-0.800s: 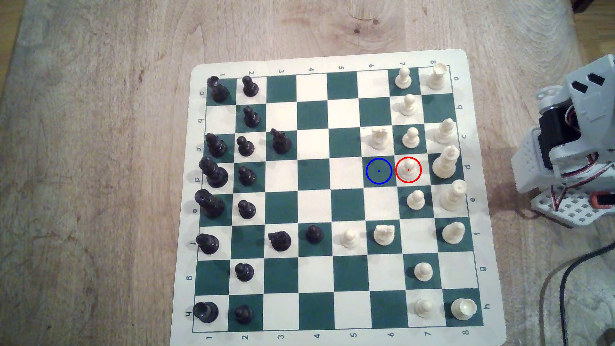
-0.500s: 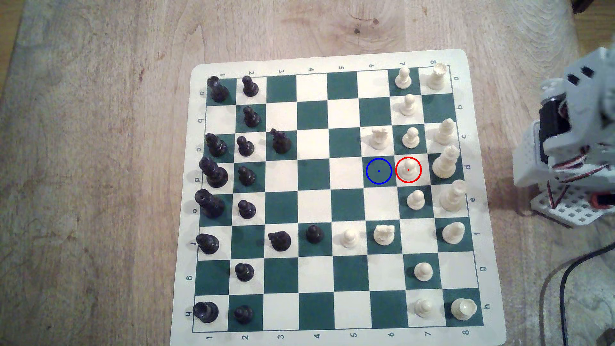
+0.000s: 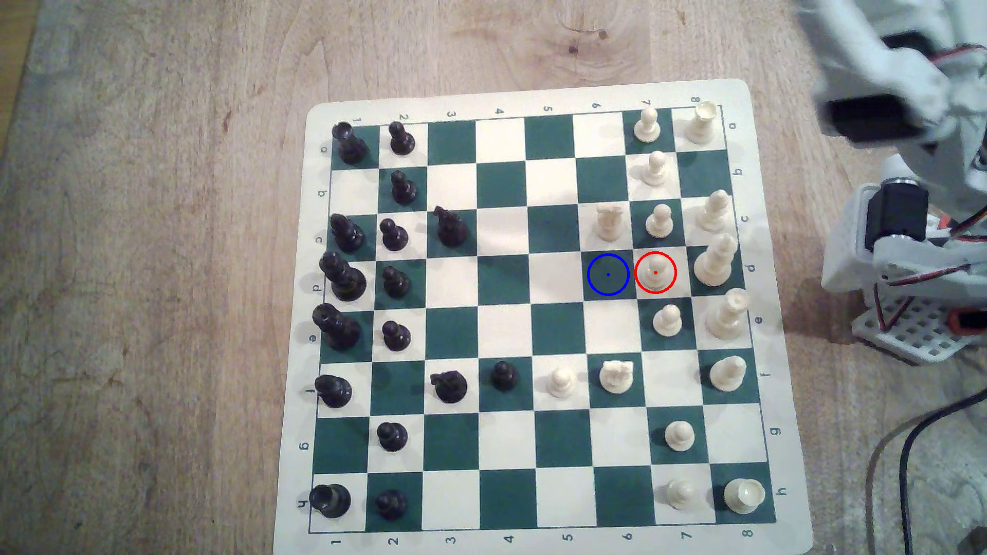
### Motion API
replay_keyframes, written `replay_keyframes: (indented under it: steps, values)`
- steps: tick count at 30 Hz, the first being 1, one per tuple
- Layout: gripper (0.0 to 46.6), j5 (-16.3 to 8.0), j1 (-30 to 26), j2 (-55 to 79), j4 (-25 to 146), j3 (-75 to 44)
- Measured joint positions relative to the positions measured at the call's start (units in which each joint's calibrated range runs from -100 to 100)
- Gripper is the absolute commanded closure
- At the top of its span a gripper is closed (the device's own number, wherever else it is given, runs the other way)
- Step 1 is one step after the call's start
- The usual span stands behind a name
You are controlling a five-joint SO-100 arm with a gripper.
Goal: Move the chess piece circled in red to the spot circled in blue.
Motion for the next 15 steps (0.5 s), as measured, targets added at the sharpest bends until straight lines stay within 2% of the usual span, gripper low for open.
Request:
replay_keyframes:
  steps: [3, 5, 6, 7, 9, 12, 15]
  values:
    - [46.4, 0.00, 2.65, 0.34, 14.74, -2.62]
    - [45.8, -0.29, 2.36, 1.26, 17.05, -3.61]
    - [45.4, -1.47, 2.14, 2.43, 17.61, -4.16]
    - [46.4, -5.08, 1.77, 4.78, 19.20, -4.97]
    - [46.4, -8.45, 1.70, 6.95, 21.04, -5.69]
    - [46.4, -12.16, 1.62, 11.40, 27.89, -9.13]
    - [46.4, -14.36, 1.62, 14.91, 33.55, -13.38]
